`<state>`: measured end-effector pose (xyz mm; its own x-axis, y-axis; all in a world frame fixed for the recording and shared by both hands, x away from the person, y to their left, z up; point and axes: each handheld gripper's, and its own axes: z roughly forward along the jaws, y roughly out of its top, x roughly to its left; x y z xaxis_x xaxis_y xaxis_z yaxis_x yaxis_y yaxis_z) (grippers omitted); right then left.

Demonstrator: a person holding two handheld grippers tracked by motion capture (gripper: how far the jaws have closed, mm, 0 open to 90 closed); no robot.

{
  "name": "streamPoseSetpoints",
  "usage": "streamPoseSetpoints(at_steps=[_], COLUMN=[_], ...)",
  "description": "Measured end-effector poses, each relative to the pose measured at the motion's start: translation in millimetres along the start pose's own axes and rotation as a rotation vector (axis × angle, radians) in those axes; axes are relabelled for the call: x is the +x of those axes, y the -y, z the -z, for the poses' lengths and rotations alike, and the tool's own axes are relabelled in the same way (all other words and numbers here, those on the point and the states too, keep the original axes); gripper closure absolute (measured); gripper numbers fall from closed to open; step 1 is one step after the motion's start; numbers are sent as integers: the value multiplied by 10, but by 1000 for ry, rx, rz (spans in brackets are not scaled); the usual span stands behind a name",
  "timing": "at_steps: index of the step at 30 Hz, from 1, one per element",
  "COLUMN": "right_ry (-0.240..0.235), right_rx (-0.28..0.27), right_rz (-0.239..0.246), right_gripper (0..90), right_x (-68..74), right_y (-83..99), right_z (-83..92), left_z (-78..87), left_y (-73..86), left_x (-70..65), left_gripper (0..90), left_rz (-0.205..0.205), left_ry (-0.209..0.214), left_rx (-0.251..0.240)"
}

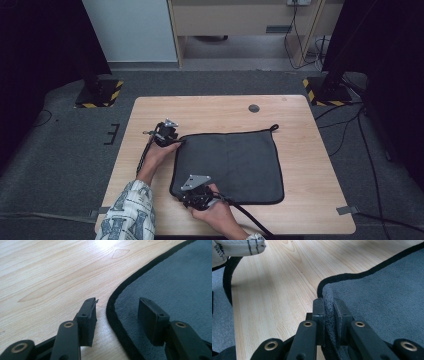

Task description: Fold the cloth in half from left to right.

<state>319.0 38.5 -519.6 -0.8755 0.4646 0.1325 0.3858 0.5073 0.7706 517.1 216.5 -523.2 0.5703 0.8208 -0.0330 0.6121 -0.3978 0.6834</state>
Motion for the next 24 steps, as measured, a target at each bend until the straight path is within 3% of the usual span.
streamPoseSetpoints(at_steps=[7,11,15,21,24], right_ry=[0,-1,0,10,19], right_rx=[-4,-6,-9,-12,-20], right_rz=[0,2,5,14,20], right_gripper=[814,814,814,814,815], right_x=[-1,0,3,10,9], right_y=[1,-1,0,-5,-18], right_z=[10,17,22,43,75], left_z=[-22,-21,-29,-18,43], left_y=[13,8,6,-13,-59], left_x=[-10,-49,-71,-89,-90], left_gripper=[524,666,798,836,841], left_rz=[-13,-23,-9,-16,0], left_ry=[13,33,45,24,5], left_rx=[-1,-4,-9,-1,-29])
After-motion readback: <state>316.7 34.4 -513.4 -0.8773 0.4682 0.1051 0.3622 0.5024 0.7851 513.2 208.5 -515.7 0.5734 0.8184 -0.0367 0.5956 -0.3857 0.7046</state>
